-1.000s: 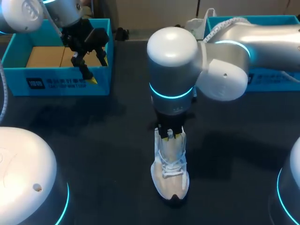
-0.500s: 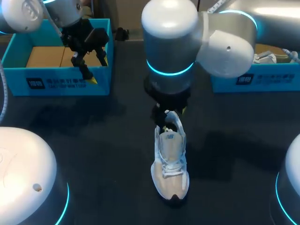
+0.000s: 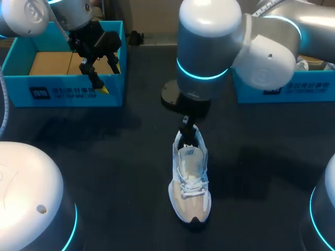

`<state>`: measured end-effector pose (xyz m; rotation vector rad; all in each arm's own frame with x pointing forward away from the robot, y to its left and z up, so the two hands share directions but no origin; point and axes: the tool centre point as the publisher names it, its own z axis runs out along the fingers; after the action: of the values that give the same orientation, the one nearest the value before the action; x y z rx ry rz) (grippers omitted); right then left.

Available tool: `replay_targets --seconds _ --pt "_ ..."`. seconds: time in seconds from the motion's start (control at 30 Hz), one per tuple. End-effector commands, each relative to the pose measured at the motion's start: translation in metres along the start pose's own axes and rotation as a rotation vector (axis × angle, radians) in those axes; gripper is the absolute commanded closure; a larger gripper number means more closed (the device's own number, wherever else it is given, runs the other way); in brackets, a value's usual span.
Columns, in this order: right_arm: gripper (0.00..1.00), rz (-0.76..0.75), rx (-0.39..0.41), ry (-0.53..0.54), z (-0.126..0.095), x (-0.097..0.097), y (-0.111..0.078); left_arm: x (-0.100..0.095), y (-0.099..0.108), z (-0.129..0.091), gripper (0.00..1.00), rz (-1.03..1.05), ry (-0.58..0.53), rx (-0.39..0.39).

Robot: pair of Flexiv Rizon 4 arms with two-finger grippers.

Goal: Take the shoe out of the shoebox, open the shoe tongue, remove and reinsert the insole, then place the shoe into the shoebox

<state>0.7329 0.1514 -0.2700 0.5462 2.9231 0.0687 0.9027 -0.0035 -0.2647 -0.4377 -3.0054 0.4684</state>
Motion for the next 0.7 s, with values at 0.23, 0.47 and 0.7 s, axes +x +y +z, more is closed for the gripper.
replay_targets --seconds 0.23,0.47,0.7 --pt "0.0 -0.131 0.036 -0.082 0.008 -0.005 0.026 0.001 0.0 0.0 0.0 0.0 -0.001 -0.001" --pt "0.0 -0.202 0.032 -0.059 0.032 -0.02 0.034 0.001 0.0 0.0 0.0 0.0 -0.001 -0.001" --pt "0.0 -0.305 0.014 -0.06 0.056 -0.035 0.035 0.001 0.0 0.0 0.0 0.0 -0.001 -0.001"
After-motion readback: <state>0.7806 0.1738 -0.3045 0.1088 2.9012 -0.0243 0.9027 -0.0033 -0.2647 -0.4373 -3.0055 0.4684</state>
